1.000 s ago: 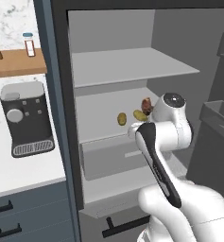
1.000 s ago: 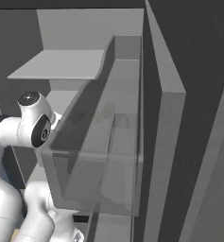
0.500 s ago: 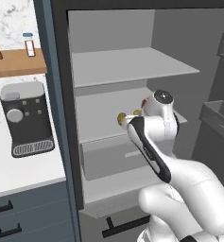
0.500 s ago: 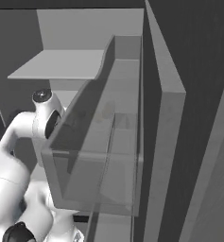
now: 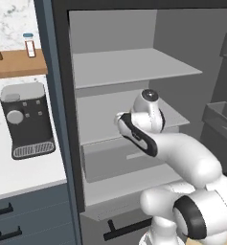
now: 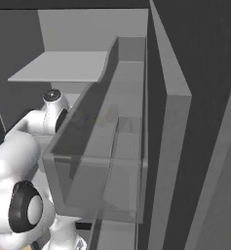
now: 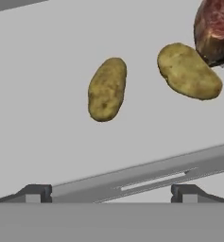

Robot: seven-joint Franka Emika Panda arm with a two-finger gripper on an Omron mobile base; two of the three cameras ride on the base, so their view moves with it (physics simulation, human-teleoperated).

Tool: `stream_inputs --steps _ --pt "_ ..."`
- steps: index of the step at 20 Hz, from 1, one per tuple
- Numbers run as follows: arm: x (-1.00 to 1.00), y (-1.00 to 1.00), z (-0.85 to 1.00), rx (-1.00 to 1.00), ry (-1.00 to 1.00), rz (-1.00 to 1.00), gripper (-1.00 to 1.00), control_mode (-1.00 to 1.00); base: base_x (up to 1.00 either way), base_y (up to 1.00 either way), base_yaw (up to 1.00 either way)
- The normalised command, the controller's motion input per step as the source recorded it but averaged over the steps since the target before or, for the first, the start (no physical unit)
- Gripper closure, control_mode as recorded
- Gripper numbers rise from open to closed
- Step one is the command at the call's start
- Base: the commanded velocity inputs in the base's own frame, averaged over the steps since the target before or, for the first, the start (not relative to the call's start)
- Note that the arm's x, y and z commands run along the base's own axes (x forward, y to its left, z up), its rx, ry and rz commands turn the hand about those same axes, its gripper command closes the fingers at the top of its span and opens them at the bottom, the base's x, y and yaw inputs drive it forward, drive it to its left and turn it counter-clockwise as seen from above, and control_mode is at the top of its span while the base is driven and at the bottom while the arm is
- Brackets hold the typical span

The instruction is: Place one potato and one steak in each tupperware on the nearby counter, to pack two identical lunches.

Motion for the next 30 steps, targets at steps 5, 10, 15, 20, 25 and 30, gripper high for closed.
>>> stream_inputs --steps 5,10,15,20,25,30 --pt "0.6 0.1 -0.16 0.0 0.0 0.0 -1.0 -1.0 0.0 0.0 0.0" --pt "0.51 0.04 -0.2 0.0 0.0 0.0 -1.0 -1.0 0.0 0.0 0.0" --pt "0.41 0.0 -0.26 0.0 0.0 0.0 -1.0 -1.0 0.0 0.0 0.0" --pt "0.56 0.0 -0.33 0.0 0.0 0.0 -1.0 -1.0 0.0 0.0 0.0" --pt "0.36 0.0 -0.39 0.0 0.01 -0.04 1.0 -1.0 0.0 0.0 0.0" --pt "0.07 0.0 -0.48 0.0 0.04 -0.04 1.0 -1.0 0.0 0.0 0.0"
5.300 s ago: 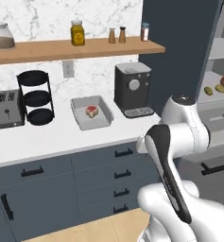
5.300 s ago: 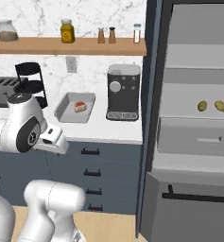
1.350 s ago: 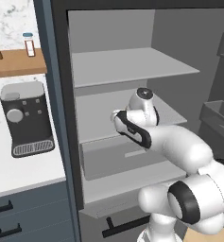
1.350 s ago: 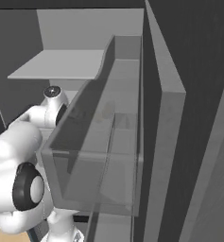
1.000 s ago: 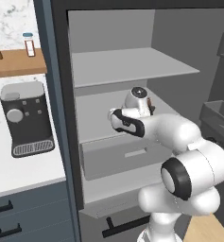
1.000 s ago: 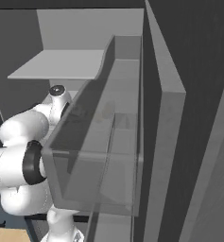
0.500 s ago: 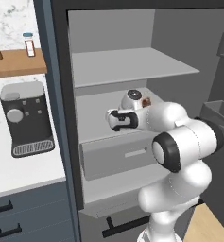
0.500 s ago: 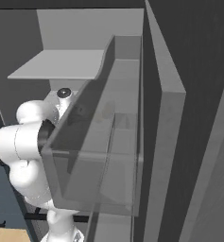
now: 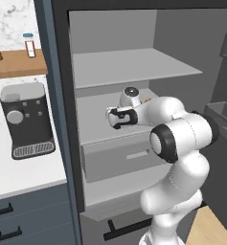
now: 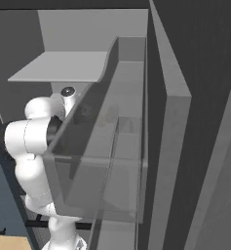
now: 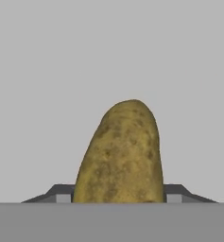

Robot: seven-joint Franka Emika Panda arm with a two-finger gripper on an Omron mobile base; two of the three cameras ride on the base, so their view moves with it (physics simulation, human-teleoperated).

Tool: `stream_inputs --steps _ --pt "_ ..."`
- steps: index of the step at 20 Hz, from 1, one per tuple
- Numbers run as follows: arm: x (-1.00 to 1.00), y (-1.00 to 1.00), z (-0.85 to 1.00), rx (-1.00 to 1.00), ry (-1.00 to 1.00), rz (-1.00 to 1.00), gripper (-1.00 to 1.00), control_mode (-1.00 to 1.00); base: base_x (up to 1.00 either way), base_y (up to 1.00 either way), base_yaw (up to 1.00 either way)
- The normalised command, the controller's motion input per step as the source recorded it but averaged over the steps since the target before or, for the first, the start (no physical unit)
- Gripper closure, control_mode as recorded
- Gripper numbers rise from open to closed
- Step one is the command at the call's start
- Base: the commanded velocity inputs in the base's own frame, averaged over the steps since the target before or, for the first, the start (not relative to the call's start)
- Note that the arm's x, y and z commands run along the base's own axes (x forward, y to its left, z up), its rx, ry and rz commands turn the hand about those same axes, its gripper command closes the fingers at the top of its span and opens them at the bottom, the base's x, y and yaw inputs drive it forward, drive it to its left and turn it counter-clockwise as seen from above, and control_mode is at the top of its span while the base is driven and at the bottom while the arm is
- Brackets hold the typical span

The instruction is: Place one potato and one steak in each tupperware on the nearby counter, to pack two identical lunches.

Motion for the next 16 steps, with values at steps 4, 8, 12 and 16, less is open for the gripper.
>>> stream_inputs --steps 4,8,12,16 --pt "-0.54 0.0 -0.17 0.0 0.0 0.0 1.0 -1.0 0.0 0.0 0.0" --pt "-1.0 0.0 0.0 0.0 0.0 0.03 1.0 -1.0 0.0 0.0 0.0" --pt "-1.0 0.0 0.02 0.02 0.0 0.01 1.0 -1.0 0.0 0.0 0.0" --pt "-1.0 -0.02 0.27 0.05 0.0 0.01 1.0 -1.0 0.0 0.0 0.0"
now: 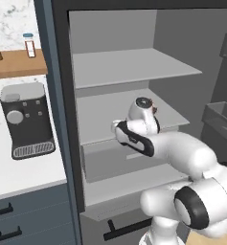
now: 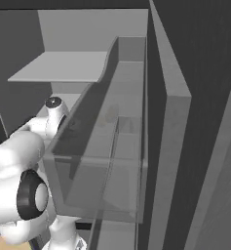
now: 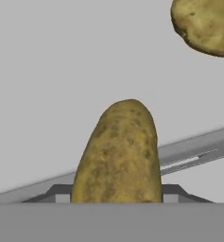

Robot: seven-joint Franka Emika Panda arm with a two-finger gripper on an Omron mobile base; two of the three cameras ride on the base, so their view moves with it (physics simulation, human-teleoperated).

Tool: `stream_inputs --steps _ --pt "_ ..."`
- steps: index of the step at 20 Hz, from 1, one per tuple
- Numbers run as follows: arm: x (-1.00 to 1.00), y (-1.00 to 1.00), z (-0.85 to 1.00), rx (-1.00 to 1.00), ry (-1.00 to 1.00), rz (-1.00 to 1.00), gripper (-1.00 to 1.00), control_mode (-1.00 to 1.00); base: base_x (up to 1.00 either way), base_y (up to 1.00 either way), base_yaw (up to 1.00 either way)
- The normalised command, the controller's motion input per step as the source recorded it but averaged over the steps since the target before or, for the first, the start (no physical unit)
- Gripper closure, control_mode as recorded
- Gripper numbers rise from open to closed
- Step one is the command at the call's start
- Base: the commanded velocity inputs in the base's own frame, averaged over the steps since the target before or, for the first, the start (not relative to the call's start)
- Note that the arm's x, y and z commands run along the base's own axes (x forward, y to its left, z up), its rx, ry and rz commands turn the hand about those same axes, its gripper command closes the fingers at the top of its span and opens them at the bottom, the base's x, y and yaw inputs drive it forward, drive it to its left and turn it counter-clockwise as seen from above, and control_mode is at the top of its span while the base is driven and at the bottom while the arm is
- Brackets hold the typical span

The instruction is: Place one potato and one steak in each tupperware on the nearby counter, to pack two identical lunches.

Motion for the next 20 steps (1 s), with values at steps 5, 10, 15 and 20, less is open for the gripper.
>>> stream_inputs --steps 5,10,15,20 --pt "-1.0 -0.11 0.67 0.09 0.0 0.0 1.0 -1.0 0.0 0.0 0.0" --pt "-0.83 -0.08 1.0 0.04 0.0 0.0 1.0 -1.0 0.0 0.0 0.0" --pt "-0.67 0.0 0.79 0.0 0.1 -0.02 1.0 -1.0 0.0 0.0 0.0" --pt "-0.85 0.0 0.45 0.0 0.1 -0.02 1.0 -1.0 0.0 0.0 0.0"
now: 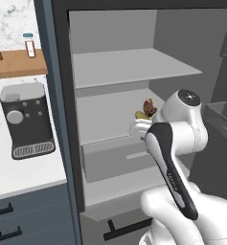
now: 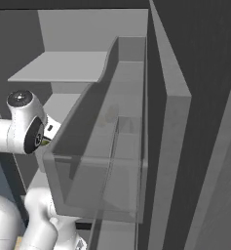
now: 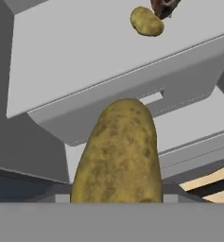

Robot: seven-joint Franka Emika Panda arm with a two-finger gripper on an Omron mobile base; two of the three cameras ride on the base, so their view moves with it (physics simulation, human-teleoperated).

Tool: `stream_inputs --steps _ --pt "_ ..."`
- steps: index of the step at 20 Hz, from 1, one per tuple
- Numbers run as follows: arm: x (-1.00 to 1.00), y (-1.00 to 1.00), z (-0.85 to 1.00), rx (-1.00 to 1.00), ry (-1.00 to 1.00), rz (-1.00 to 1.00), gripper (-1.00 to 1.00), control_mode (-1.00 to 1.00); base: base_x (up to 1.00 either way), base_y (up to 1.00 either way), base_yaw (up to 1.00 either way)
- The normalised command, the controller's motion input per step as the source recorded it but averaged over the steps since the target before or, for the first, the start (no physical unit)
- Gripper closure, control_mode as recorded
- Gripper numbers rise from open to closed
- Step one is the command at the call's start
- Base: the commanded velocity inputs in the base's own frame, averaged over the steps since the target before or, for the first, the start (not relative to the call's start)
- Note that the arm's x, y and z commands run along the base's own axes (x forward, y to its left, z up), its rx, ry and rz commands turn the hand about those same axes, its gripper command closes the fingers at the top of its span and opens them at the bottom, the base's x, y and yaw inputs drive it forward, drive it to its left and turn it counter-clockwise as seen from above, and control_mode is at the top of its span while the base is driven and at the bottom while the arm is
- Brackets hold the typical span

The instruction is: Place one potato and one steak in each tupperware on the nearby counter, to pack two identical lunches.

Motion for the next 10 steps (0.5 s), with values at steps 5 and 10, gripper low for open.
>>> stream_inputs --steps 5,10 --pt "-0.98 0.0 0.2 0.0 0.04 -0.01 1.0 -1.0 0.0 0.0 0.0" --pt "-0.4 -0.01 0.0 0.0 0.0 -0.01 1.0 1.0 -0.6 -0.01 -0.01"
